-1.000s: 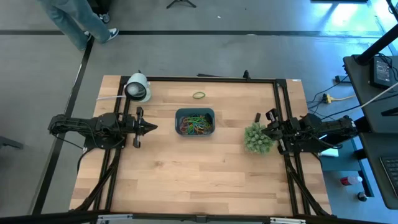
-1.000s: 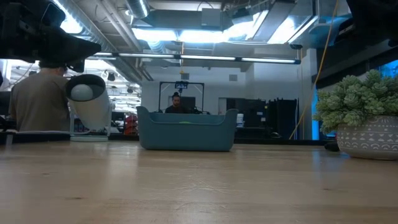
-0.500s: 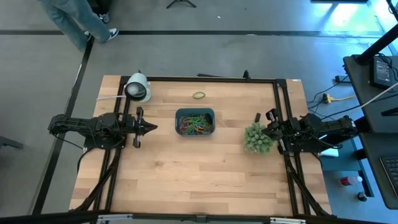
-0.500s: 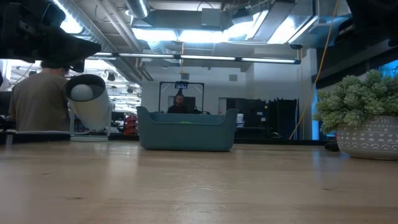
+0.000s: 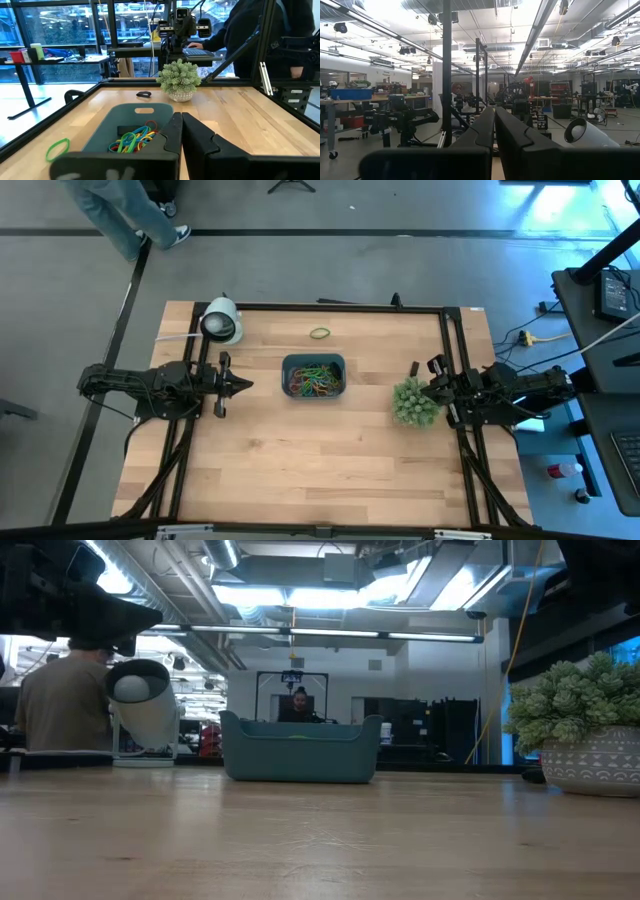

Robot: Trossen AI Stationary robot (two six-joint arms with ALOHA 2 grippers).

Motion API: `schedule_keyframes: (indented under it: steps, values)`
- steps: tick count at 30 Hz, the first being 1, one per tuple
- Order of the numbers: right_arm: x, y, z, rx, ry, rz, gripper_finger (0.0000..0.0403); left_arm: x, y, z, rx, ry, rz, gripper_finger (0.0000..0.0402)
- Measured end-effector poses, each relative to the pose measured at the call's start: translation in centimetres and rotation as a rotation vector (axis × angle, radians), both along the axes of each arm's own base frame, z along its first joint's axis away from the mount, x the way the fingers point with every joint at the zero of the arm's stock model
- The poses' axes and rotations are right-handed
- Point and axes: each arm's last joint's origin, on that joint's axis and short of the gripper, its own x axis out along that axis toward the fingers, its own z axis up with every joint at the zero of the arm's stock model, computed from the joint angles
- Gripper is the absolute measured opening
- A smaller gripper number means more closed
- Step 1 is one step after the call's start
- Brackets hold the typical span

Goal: Pick and place rubber bands into bin

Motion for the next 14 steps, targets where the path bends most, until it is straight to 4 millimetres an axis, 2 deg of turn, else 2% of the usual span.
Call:
schedule_keyframes:
  steps: [14]
  values:
    - [0.0,0.0,0.01,0.0,0.0,0.0,0.0021,0.0,0.0,0.0,0.0,0.0,0.0,0.0005]
